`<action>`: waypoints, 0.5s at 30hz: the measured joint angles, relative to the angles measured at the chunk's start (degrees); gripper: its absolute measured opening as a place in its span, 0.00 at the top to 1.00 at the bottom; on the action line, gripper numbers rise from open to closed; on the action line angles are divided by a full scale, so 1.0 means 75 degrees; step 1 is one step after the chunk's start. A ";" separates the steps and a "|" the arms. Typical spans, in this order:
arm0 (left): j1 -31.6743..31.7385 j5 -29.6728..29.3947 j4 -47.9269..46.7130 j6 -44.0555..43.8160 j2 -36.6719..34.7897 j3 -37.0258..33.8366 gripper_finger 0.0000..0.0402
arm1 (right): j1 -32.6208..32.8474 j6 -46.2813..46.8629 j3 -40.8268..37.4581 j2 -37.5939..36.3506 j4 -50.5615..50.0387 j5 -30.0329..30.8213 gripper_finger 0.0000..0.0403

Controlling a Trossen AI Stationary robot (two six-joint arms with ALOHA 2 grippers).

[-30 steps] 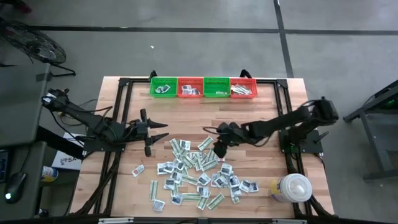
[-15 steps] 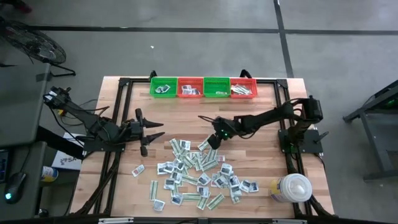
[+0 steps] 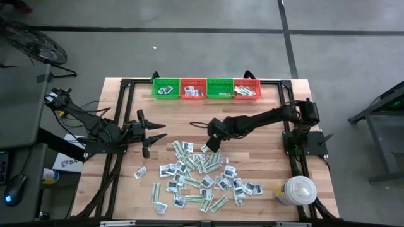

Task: Pick & Place First Aid Supplies
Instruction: Put the green bandage pack in the right orange bin

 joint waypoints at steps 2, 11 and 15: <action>0.0001 0.0000 -0.0002 -0.0002 0.0000 0.0000 0.63 | 0.0000 0.0133 0.0370 0.0097 -0.0752 0.0002 0.36; 0.0001 -0.0004 -0.0082 -0.0011 -0.0003 0.0003 0.63 | -0.0177 0.0407 0.0952 0.0702 -0.1443 -0.0632 0.36; 0.0004 -0.0006 -0.0103 -0.0031 0.0000 0.0003 0.63 | -0.0177 0.0409 0.0961 0.0959 -0.1361 -0.0821 0.36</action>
